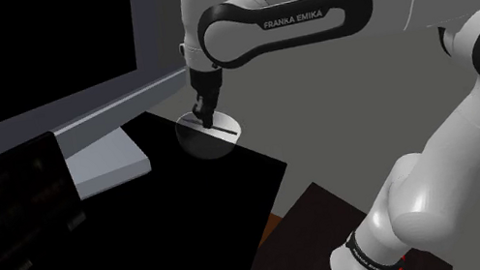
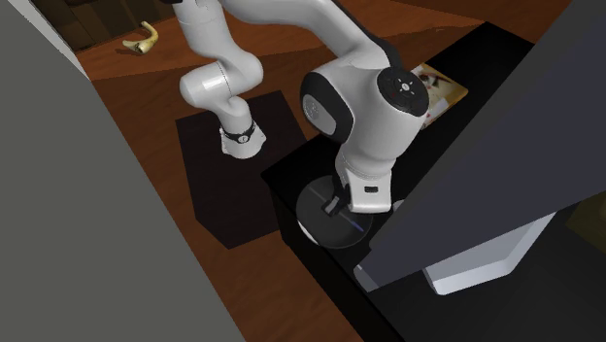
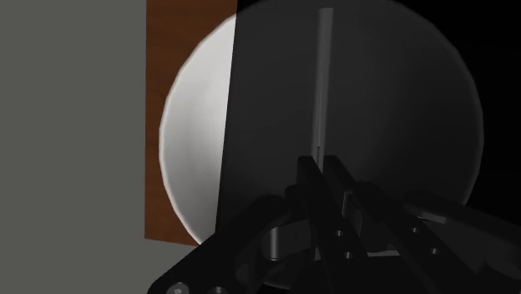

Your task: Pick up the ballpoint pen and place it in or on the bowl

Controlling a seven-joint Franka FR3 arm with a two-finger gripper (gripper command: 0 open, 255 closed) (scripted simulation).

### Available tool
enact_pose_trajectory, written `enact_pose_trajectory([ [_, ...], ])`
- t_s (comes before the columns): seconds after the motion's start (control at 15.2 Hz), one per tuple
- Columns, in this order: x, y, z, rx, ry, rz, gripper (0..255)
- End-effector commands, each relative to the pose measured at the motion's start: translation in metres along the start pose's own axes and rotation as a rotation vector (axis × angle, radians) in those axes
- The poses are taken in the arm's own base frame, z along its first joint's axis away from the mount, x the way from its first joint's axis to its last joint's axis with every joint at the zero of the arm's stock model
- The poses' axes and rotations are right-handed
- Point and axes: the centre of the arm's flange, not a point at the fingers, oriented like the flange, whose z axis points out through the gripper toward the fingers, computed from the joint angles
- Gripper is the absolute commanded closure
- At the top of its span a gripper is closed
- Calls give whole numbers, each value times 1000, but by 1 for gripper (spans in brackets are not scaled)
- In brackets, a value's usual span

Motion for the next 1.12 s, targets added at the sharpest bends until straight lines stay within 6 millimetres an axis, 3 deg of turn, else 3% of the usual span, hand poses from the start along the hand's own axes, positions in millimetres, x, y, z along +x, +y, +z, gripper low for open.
enact_pose_trajectory([
  [0.0, 0, 1, 2, 0, 0, 0, 255],
  [0.33, 0, 1, 2, 0, 0, 0, 255],
  [0.4, 0, 1, 2, 0, 0, 0, 0],
  [0.73, 0, 1, 2, 0, 0, 0, 0],
  [0.99, 0, 1, -48, 0, 0, 0, 0],
  [1.06, 0, 1, -48, 0, 0, 0, 0],
])
